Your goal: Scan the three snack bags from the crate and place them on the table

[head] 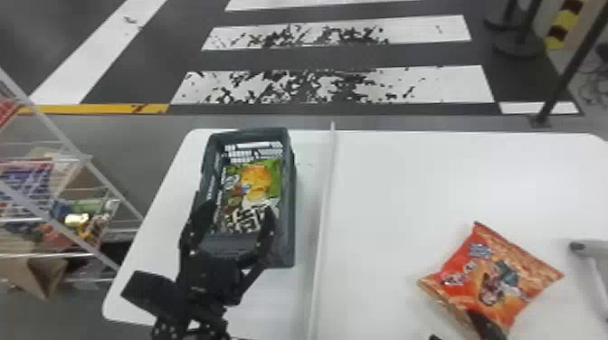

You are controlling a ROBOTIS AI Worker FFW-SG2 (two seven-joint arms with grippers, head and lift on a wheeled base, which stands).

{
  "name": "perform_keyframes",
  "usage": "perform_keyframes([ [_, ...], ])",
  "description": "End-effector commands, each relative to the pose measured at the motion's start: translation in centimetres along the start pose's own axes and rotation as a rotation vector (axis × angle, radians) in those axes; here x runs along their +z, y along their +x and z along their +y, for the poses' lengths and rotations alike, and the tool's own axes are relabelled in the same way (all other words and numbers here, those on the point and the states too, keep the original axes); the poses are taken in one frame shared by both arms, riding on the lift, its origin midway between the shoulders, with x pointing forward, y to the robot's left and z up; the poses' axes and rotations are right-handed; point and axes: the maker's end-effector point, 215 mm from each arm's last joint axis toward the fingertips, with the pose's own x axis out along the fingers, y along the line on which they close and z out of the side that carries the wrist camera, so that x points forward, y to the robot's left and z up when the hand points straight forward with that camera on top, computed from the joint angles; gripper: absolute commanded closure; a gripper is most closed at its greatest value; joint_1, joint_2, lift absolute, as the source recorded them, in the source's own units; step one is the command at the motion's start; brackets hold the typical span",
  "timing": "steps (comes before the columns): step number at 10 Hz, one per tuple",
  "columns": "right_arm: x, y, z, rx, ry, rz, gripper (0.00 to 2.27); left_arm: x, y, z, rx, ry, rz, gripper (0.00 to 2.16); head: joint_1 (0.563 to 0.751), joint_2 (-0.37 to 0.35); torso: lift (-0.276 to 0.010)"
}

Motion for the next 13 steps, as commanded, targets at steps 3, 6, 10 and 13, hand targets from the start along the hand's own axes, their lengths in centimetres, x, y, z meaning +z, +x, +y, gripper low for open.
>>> perform_keyframes([
  [3, -1.7, 1.2, -0.9, -0.035, -0.034, 0.038, 0.26, 0.5, 0.0, -0.3, -0.017, -0.026, -0.017, 0.07, 0.695, 0.106, -0.037],
  [6, -3.6, 2.7, -2.1, -0.058, -0.072, 0.093, 0.31, 0.3, -0.1, -0.6, -0.032, -0.026, -0.012, 0.07, 0.695, 0.068, -0.037],
  [10, -4.1, 2.6, -2.5, -0.063, -0.089, 0.101, 2.05, 0.3, -0.2, -0.9, -0.041, -0.027, -0.01, 0.07, 0.695, 0.011, -0.037],
  [13, 2.4, 0.8, -4.1, -0.141, 0.059, -0.155, 2.08, 0.5, 0.0, -1.0, -0.044, -0.025, -0.016, 0.07, 0.695, 0.056, -0.037],
])
